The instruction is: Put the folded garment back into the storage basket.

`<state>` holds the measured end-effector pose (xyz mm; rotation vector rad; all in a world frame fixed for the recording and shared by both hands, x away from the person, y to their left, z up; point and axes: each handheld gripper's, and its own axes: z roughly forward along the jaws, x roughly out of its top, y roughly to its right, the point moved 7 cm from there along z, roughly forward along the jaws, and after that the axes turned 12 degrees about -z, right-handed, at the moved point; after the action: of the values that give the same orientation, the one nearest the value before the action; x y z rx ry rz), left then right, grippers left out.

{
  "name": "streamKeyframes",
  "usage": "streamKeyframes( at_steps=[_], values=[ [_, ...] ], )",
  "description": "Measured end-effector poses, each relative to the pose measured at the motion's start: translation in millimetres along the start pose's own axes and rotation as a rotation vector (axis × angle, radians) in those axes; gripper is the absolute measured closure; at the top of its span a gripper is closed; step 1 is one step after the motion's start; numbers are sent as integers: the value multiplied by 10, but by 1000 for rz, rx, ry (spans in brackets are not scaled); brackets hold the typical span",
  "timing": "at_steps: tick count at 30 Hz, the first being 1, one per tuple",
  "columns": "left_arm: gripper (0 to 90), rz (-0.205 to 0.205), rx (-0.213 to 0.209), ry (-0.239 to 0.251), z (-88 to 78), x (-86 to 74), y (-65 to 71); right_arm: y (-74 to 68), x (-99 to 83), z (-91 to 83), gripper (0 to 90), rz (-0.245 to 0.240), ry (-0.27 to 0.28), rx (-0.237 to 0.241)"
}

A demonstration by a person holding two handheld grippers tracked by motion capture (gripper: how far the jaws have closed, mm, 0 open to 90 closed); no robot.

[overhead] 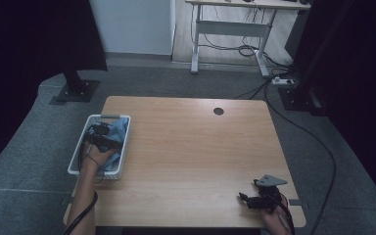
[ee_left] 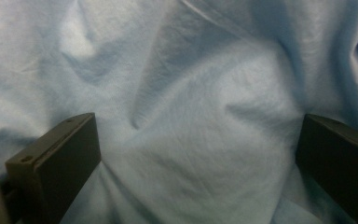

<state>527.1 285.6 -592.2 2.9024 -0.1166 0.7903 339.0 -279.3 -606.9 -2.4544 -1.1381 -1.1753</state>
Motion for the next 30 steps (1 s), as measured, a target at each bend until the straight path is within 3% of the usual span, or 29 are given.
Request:
streamKeyframes(
  at_steps=[7, 18, 22, 30],
  values=[
    [0, 5, 3, -50, -35, -5, -4, -1, 0, 0, 145, 1, 0, 0],
    [0, 3, 2, -65, -134, -18, -15, 0, 0, 0, 145, 0, 0, 0],
    [0, 5, 3, -49, -192, -8, -26, -1, 0, 0, 145, -1, 0, 0],
    [0, 16, -10, 38, -434, 72, -8, -2, 0, 0, 145, 0, 0, 0]
  ],
)
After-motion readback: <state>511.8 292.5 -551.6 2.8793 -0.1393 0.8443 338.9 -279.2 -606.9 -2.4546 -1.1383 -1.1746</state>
